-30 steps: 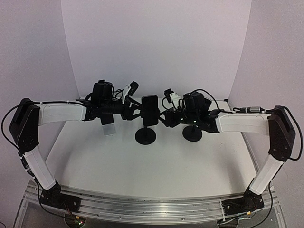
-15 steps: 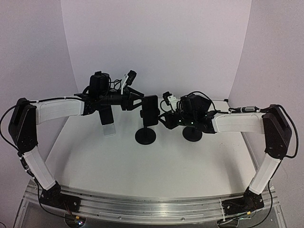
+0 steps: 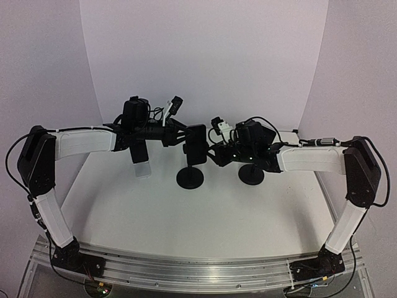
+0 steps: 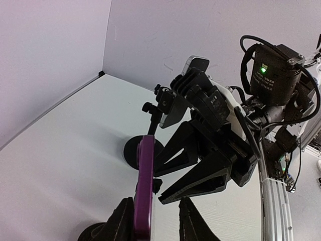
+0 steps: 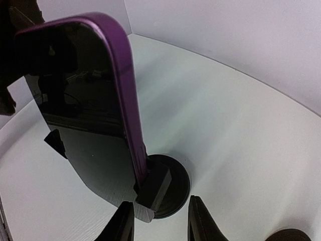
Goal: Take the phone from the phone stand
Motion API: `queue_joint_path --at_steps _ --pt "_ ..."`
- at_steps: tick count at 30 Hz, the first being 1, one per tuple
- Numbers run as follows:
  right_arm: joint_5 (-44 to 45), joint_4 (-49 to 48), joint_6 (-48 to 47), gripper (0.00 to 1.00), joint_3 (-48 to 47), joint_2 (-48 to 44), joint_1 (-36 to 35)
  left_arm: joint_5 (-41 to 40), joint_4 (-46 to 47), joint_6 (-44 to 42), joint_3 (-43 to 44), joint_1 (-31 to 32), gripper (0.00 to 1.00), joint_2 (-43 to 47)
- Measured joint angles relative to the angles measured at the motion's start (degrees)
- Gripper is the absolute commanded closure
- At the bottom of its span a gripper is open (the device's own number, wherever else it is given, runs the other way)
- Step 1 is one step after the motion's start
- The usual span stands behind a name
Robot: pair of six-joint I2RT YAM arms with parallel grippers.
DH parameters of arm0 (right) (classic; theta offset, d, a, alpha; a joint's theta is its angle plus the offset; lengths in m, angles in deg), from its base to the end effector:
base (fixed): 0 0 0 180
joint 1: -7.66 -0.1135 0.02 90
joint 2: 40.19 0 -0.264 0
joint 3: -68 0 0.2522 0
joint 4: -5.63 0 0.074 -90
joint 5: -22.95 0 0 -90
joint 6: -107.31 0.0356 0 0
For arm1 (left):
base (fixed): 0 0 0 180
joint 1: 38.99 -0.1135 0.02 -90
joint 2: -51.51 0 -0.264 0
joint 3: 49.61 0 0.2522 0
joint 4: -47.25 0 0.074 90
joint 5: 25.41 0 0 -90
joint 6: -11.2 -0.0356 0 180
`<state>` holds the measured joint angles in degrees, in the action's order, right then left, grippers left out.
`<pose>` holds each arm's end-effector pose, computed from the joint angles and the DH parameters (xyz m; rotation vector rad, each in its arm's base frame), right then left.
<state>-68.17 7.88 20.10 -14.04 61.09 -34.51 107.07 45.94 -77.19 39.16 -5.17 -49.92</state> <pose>0.3047 0.2769 0.2491 -0.6810 1.8637 0.5346 0.3320 -0.2513 0.2928 1.0291 1.5843 -1.0992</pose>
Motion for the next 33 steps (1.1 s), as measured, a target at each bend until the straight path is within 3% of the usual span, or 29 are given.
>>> queue_joint_path --at_steps 10,19,25,33 --pt "-0.6 0.0 0.0 0.68 -0.8 0.0 0.0 -0.3 0.1 0.0 0.0 0.0 0.99 0.0" --pt "-0.6 0.0 0.2 0.69 -0.8 0.0 0.0 -2.6 0.4 2.4 0.0 0.3 1.0 0.0" --pt "-0.1 0.0 0.5 0.77 -0.8 0.0 0.0 -3.3 0.6 3.0 -0.1 0.4 1.0 0.0" --pt "-0.1 0.0 0.5 0.8 -1.1 0.1 0.0 -2.9 0.6 2.3 -0.2 0.4 1.0 0.0"
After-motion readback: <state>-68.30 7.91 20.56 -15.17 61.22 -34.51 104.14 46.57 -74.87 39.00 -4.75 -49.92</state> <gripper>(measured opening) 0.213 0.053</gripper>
